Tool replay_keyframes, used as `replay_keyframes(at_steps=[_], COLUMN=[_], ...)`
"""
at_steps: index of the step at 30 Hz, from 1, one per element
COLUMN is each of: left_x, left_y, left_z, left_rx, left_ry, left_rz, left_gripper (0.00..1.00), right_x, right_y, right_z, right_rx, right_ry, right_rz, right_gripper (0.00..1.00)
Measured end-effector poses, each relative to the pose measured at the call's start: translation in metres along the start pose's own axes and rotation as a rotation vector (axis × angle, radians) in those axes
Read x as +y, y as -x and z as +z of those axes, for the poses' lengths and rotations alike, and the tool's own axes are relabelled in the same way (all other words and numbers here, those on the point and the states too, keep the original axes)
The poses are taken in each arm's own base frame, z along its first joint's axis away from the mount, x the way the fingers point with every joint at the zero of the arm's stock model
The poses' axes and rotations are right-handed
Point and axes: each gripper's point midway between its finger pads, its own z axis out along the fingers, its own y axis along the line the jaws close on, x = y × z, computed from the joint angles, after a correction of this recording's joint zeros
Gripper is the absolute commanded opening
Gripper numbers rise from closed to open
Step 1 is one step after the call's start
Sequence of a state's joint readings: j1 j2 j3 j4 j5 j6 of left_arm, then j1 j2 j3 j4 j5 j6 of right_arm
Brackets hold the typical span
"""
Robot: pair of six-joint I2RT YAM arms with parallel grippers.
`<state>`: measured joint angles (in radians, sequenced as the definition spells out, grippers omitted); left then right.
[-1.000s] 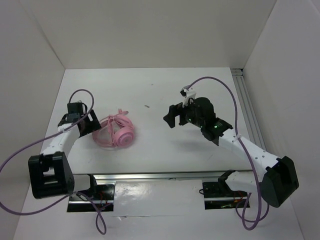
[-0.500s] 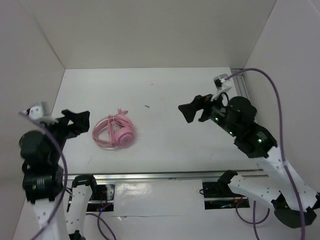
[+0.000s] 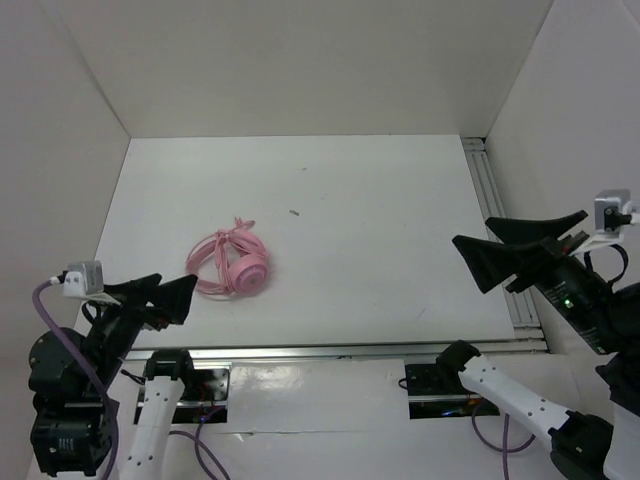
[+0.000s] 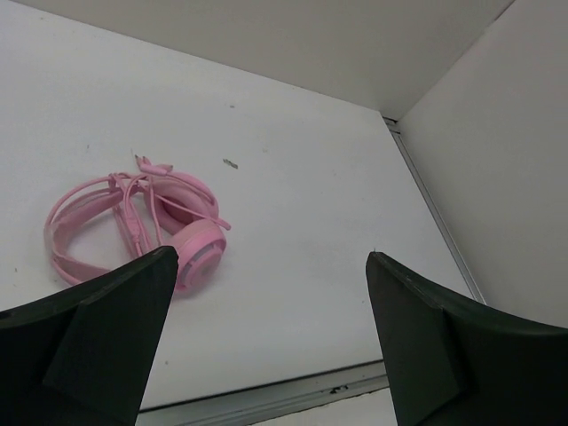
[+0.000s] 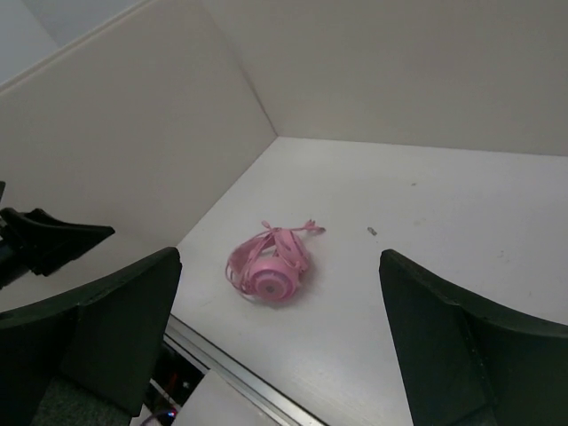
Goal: Wrap the headphones
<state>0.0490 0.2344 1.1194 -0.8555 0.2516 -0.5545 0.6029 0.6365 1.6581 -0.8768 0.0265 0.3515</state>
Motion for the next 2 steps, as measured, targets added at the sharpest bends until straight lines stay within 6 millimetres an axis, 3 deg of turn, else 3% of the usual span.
replay_keyframes(at_steps=[2], left_x=[-0.0016], left_y=[0.0], left_z=[-0.0012], left_rx=[0.004], left_ry=[-0.009], left_rz=[0.002], left_gripper=[1.0], right_x=[-0.0056], right_y=[-0.0127], right_z=[0.0036], right_rx=[0.034], right_ry=[-0.018], right_rz=[-0.002], right_gripper=[1.0])
